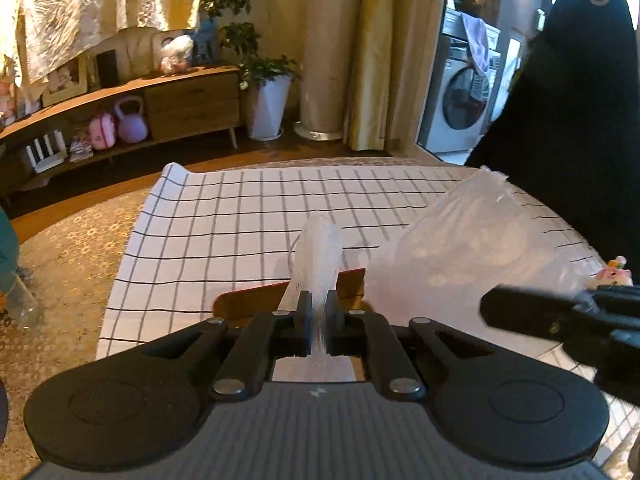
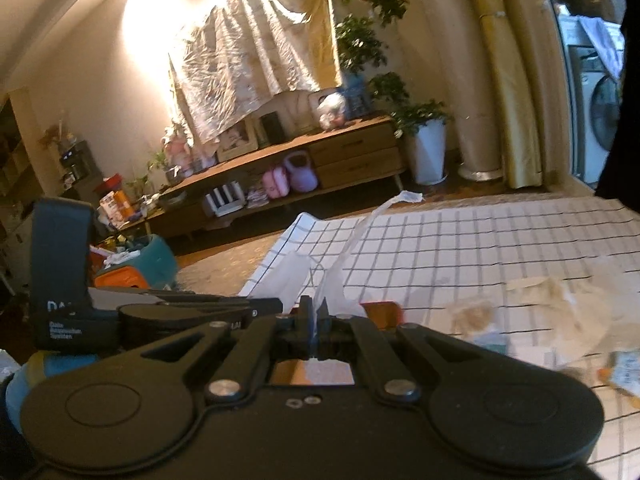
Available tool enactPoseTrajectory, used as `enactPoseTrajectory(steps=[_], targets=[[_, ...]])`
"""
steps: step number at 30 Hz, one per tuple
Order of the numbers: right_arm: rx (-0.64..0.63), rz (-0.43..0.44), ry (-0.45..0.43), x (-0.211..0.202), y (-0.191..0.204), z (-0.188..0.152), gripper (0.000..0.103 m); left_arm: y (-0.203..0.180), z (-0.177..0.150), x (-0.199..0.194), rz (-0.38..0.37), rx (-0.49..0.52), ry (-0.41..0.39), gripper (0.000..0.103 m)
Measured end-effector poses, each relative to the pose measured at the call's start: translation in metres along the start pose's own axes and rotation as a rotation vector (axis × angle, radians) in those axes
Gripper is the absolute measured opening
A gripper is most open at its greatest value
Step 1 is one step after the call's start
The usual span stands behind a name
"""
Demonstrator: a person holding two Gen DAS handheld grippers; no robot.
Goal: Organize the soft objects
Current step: 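Carry the plastic bag into the red tin and open both grippers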
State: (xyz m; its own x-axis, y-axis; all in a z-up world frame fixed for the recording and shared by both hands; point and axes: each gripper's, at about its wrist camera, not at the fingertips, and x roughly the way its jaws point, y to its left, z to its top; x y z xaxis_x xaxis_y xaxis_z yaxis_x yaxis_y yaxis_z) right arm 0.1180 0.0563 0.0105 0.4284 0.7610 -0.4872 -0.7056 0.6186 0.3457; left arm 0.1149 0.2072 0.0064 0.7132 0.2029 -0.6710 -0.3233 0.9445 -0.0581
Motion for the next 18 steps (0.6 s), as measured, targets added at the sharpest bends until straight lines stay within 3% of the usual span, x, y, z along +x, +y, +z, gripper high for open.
enactPoseTrajectory(steps=[6,18], targets=[[-0.010,0.001,0.058,0.032,0.005,-0.014,0.000,0.016,-0.009,0.019,-0.012,-0.030,0.015,0.006],[0.050,-0.031,0.211,0.079,-0.009,-0.047,0.000,0.019,-0.032,0.072,-0.016,-0.033,0.135,0.006]])
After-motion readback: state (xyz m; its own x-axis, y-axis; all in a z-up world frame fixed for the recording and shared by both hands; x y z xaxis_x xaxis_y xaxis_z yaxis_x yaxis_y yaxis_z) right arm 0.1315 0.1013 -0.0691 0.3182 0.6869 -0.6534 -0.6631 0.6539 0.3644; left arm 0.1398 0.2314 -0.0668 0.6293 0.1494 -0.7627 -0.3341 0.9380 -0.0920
